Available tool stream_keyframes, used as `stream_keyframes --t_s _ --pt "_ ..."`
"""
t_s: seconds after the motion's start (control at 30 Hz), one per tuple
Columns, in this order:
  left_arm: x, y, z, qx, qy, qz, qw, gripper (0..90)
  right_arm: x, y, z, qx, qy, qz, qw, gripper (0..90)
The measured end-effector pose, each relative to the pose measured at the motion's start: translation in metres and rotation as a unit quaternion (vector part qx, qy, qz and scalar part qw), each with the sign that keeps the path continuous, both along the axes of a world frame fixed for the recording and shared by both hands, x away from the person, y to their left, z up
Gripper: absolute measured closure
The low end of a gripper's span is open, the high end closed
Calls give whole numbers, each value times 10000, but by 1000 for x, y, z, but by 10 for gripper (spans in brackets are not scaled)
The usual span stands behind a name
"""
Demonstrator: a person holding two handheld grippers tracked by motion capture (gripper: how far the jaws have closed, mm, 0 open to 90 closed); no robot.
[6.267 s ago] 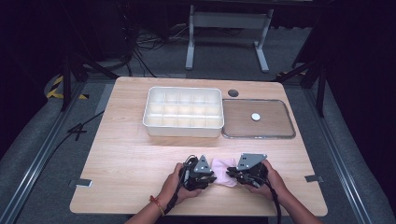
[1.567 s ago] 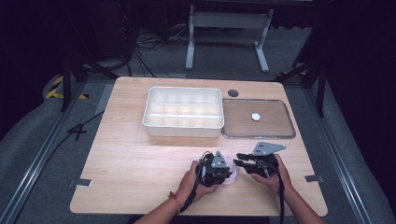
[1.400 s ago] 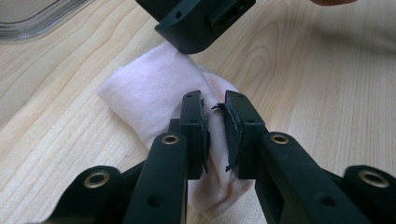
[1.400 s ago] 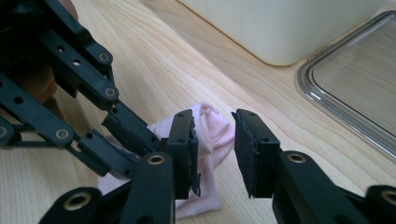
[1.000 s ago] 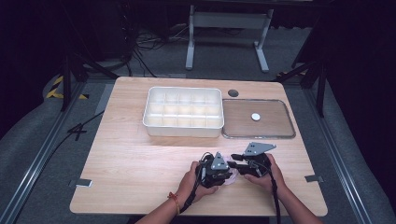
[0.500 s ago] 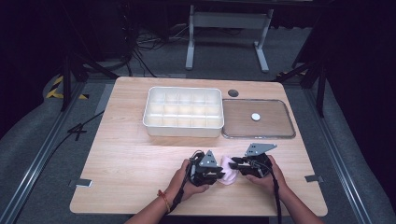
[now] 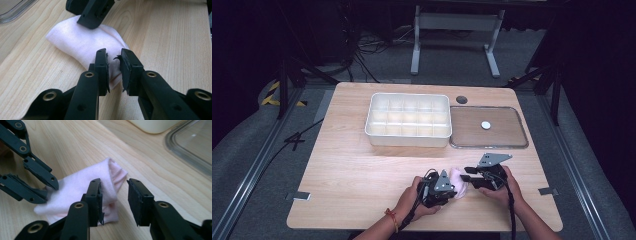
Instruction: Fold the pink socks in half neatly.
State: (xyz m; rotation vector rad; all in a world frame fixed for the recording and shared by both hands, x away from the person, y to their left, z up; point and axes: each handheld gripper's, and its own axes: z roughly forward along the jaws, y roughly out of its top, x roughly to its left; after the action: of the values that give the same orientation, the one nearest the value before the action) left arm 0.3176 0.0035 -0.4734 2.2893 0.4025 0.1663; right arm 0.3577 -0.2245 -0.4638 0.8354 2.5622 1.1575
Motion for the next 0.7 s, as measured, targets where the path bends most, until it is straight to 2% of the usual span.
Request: stream_keyframes --t_s 0.07,0.17,0.23,0.3,0.37,0.4,0.43,0.5,0.53,0.63,0.7 --pt "0 0 0 21 -20 -19 10000 764 -2 -2 4 -91 -138 -89 9998 715" --pt "1 1 -1 -64 25 -17 10000 763 -4 -5 9 -38 -298 -233 9993 772" --pt "2 2 -1 -101 95 -7 9999 764 -10 -4 18 221 -457 -93 9987 809" --pt "3 2 -1 -103 116 -21 9999 765 -17 3 22 253 -551 129 9981 821" --pt "4 2 -1 -126 149 -24 9998 766 -22 12 22 201 -534 382 9976 823" --pt "4 2 -1 -126 149 -24 9998 767 -22 12 22 201 -534 382 9976 823" --pt "5 3 -2 -176 166 -21 9997 767 -23 19 17 74 -486 523 9974 826" --pt "5 3 -2 -181 166 -16 9997 768 -23 21 14 38 -441 532 9976 826" --pt "4 3 -2 -163 163 -3 9997 768 -20 24 5 -140 -397 516 9978 831" --pt "4 3 -2 -134 135 -21 9998 768 -17 22 0 -152 -314 483 9982 838" --pt "5 3 -2 -112 127 -31 9999 769 -15 21 1 -233 -382 351 9984 840"
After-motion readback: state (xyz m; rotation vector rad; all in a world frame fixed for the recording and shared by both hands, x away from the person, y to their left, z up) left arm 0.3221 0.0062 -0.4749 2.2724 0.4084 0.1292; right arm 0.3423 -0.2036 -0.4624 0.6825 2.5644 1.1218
